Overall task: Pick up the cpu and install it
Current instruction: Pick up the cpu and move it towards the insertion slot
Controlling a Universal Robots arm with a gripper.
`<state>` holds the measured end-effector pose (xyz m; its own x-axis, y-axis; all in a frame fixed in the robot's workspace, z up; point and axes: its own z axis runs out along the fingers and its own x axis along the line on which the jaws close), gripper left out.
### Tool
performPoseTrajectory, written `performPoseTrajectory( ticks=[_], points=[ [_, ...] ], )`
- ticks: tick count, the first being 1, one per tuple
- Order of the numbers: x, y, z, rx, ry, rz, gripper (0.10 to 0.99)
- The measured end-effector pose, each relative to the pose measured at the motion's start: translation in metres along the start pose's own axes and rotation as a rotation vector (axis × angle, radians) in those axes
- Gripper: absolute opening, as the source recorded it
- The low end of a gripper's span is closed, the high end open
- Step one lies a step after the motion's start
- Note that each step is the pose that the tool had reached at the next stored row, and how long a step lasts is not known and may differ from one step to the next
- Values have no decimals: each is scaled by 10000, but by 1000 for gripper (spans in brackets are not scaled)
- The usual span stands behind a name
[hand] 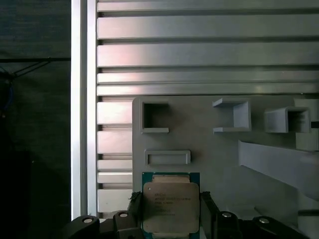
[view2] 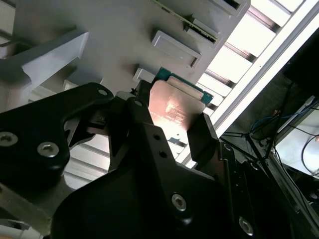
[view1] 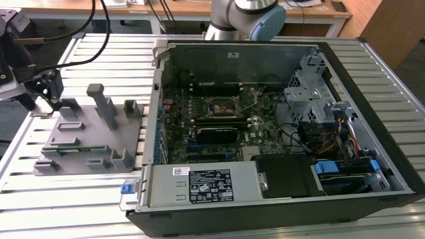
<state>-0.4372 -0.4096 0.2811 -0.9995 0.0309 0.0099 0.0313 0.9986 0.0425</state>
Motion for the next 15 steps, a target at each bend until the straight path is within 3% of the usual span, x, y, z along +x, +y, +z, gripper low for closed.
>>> performPoseTrajectory(
  ticks=[15],
  points=[
    [5,36,-405,0,-3,0,541]
  ],
)
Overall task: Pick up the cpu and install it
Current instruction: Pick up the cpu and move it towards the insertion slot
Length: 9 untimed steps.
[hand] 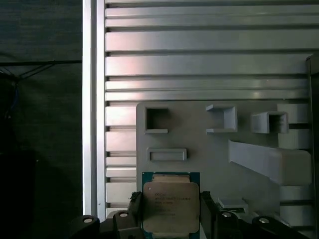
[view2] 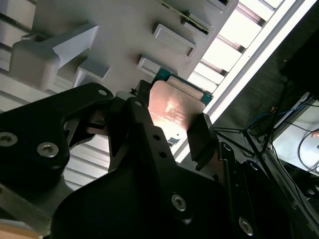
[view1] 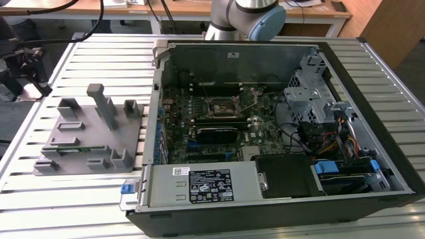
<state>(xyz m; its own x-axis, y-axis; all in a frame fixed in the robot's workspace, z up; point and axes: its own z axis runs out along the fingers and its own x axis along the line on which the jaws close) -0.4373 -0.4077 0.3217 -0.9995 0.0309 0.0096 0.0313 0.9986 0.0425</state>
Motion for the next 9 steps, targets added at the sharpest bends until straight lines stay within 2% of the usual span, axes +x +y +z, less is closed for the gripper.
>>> performPoseTrajectory(
  ticks=[9],
  points=[
    [4,35,-254,0,-8,-1,541]
  ],
)
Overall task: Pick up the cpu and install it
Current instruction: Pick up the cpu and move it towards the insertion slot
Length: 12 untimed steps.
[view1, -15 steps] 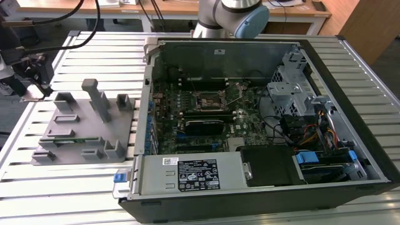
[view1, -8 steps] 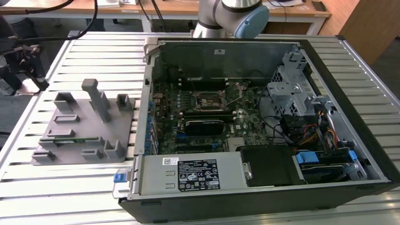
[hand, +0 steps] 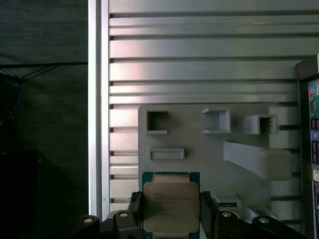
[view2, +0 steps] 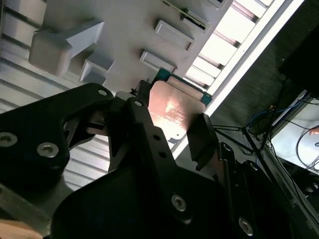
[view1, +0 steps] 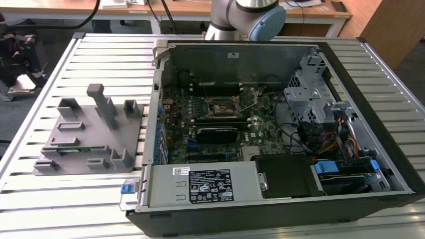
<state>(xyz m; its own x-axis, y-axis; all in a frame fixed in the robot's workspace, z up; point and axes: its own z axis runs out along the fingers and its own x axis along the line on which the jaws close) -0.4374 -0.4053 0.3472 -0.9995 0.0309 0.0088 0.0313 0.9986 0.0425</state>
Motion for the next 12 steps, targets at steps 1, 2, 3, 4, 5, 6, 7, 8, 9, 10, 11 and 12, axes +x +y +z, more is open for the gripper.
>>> performPoseTrajectory(
  ticks=[1,2,3,4,5,6,7,8,9,10,11,12],
  points=[
    [1,7,-30,0,-1,1,541],
    [1,15,-58,0,-1,1,541],
    [1,22,-87,1,-2,1,541],
    [2,29,-115,0,-3,0,541],
    [2,38,-143,0,-3,0,541],
    [3,47,-170,0,-5,0,541],
    [3,57,-199,1,-5,0,541],
    [4,71,-228,0,-6,0,541],
    [5,87,-253,1,-6,0,541],
    [5,103,-274,0,-8,0,541],
    [6,122,-292,-1,-10,0,541],
    [7,139,-313,0,-10,0,541]
  ],
)
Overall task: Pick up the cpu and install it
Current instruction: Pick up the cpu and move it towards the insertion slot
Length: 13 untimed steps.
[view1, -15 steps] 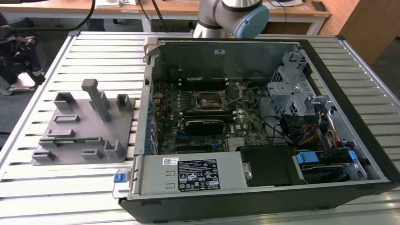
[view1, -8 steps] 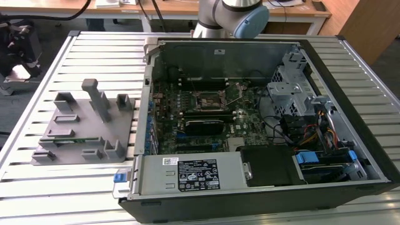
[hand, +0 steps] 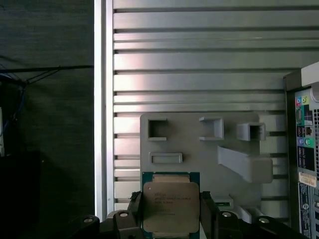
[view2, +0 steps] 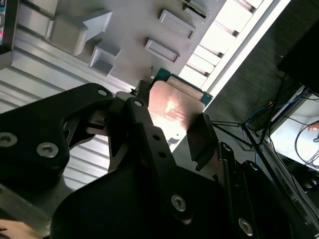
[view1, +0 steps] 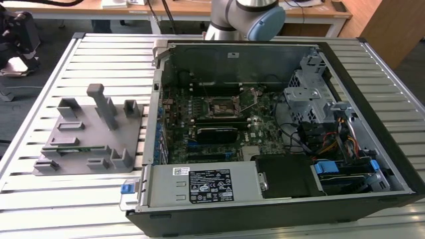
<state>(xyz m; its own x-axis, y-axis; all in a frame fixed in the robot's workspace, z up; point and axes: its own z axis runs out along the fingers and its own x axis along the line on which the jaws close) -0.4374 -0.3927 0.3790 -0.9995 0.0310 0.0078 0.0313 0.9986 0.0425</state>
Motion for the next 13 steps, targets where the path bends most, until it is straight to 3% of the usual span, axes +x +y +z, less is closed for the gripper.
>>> performPoseTrajectory(
  ticks=[3,8,13],
  points=[
    [2,43,-67,0,-7,-1,541],
    [-27,63,-76,-1,-8,-1,541],
    [-178,77,-72,-4,-9,-1,541]
  ],
)
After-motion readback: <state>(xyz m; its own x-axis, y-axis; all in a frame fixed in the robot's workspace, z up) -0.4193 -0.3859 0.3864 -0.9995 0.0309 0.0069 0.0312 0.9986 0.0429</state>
